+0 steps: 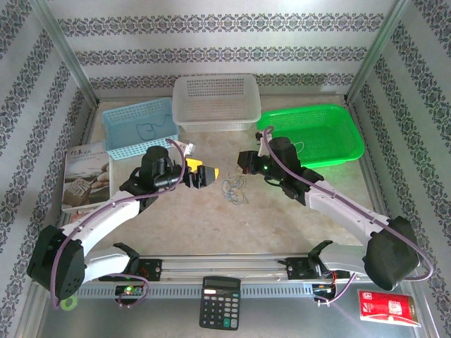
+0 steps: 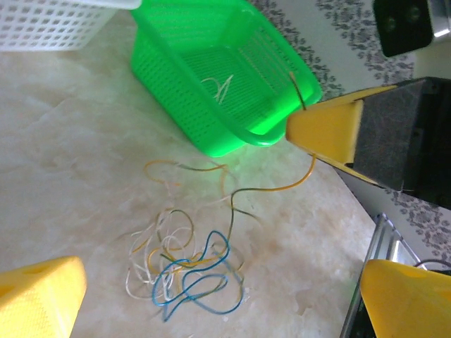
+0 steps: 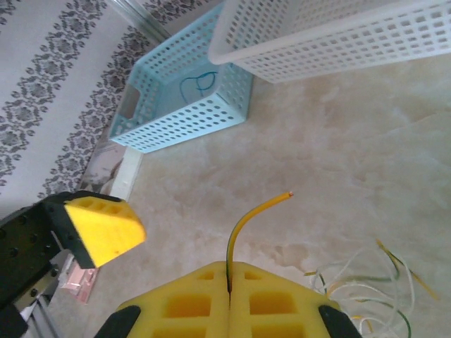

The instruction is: Untangle the cables

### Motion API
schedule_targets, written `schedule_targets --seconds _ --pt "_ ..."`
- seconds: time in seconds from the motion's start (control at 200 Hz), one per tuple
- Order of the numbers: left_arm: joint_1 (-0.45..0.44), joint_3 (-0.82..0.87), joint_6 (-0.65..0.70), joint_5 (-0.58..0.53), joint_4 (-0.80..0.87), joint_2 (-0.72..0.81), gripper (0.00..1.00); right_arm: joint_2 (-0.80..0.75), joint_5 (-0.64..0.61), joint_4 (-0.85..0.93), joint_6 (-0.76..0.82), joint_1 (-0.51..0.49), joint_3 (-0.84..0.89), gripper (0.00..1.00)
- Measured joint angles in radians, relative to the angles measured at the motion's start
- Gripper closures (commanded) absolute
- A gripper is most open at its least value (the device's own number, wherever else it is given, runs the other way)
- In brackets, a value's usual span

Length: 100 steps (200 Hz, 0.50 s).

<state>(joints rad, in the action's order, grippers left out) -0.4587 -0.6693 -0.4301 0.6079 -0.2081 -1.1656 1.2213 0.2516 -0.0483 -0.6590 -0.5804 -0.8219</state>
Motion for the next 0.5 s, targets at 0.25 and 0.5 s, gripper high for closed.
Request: schedule_targets --seconds 0.25,0.5 --pt "-0.068 0.023 0.059 0.005 -0.027 -0.029 0.00 0.010 0.000 0.002 -0.015 -0.033 -0.039 1.00" --pt "-0.105 0.033 0.085 -0.043 -0.105 -0.135 0.00 0.022 0.000 0.008 -0.024 -0.070 -0.080 1.00"
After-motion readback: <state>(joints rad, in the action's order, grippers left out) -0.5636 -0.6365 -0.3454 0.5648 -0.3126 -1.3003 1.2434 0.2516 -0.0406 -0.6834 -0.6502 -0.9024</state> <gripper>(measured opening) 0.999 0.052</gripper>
